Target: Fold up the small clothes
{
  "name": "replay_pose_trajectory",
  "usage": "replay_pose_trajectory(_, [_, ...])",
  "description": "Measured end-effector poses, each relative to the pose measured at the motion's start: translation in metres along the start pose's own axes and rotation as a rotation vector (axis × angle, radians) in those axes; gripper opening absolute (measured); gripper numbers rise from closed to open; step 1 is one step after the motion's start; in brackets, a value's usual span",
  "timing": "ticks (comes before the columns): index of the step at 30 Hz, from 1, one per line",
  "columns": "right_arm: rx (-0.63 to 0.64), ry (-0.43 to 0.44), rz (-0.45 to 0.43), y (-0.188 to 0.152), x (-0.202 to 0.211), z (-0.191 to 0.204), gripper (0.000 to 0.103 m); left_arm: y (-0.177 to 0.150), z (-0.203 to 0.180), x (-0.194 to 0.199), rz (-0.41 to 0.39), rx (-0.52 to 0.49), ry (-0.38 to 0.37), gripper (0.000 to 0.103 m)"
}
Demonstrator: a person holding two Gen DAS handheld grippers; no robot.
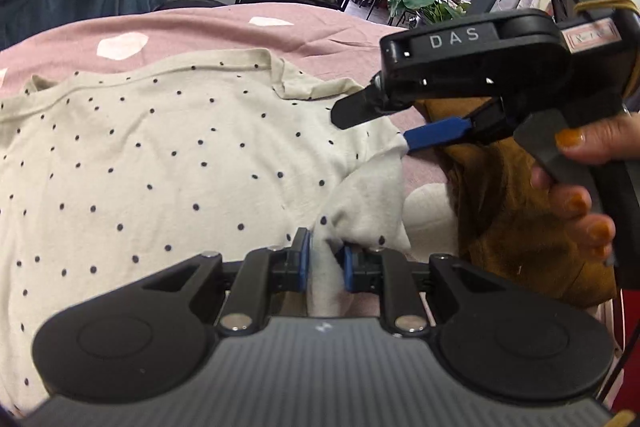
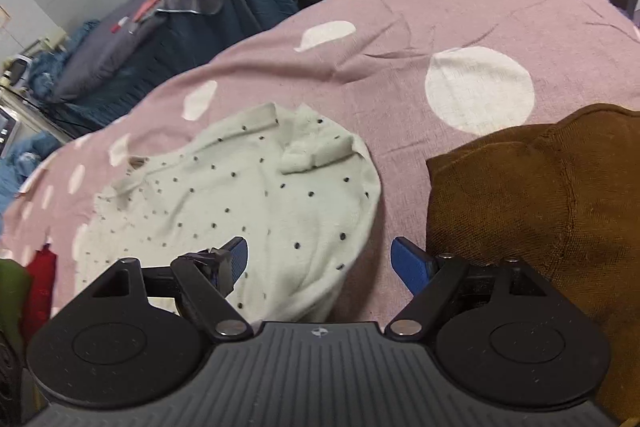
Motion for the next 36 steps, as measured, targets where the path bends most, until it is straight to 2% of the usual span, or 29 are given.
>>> replay_pose_trajectory(2, [-0.023, 0.017, 0.041, -0.005, -0.007, 0.002, 0.103, 0.001, 0.000, -0.001, 0.002, -0.003, -0.005, 0.016])
replay_pose_trajectory(4, [-0.022, -0.010, 0.044, -0.005, -0.013, 0.002, 0.103, 0.001, -0.003, -0.001, 0.004, -0.005, -0.008, 0.016])
replay_pose_trajectory(7, [-0.056, 0.028, 0.042, -0.003, -0.018, 0.007, 0.103, 0.000, -0.004, 0.000, 0.009, -0.004, -0.015, 0.016])
replay_pose_trajectory(13, [0.016, 0.014, 0.088, 0.002, -0.041, 0.021, 0.103, 0.000, -0.003, -0.002, 0.014, -0.005, -0.018, 0.016])
replay_pose_trajectory(18, [-0.042, 0.057, 0.081, 0.010, -0.053, 0.021, 0.103, -0.002, -0.004, -0.003, 0.022, -0.015, -0.015, 0.016])
replay_pose_trajectory(20, [-0.024, 0.052, 0.068, 0.010, -0.053, 0.022, 0.103, -0.003, -0.004, -0.004, 0.024, -0.014, -0.017, 0.017])
replay_pose_trajectory(22, [-0.004, 0.022, 0.047, 0.010, -0.054, 0.017, 0.071, -0.003, -0.004, -0.006, 0.027, -0.012, -0.019, 0.017])
replay_pose_trajectory(23, [-0.004, 0.022, 0.041, 0.010, -0.053, 0.013, 0.048, -0.004, -0.004, -0.007, 0.028, -0.010, -0.019, 0.017])
replay_pose_trajectory(25, [-0.025, 0.065, 0.037, 0.011, -0.053, 0.009, 0.046, -0.004, -0.004, -0.008, 0.027, -0.005, -0.021, 0.017])
replay_pose_trajectory(27, [-0.032, 0.079, 0.030, 0.011, -0.052, 0.007, 0.040, -0.004, -0.004, -0.009, 0.026, 0.002, -0.024, 0.017])
replay_pose_trajectory(33, [0.027, 0.055, -0.021, 0.007, -0.049, 0.020, 0.021, -0.005, 0.001, -0.005, 0.019, 0.031, -0.031, 0.017])
replay_pose_trajectory(36, [0.015, 0.095, -0.050, 0.008, -0.040, 0.034, 0.019, -0.002, 0.007, 0.007, -0.007, 0.057, -0.035, 0.017])
Point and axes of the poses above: each gripper's, at about its wrist camera, not at the fingertips, and x roughly against the way its jaws point, z to its left, y to its top, the point moved 10 cm from there along -x, roughly the way its jaws point, and after that the axes turned 8 degrees about -x, right-handed, at the moved point
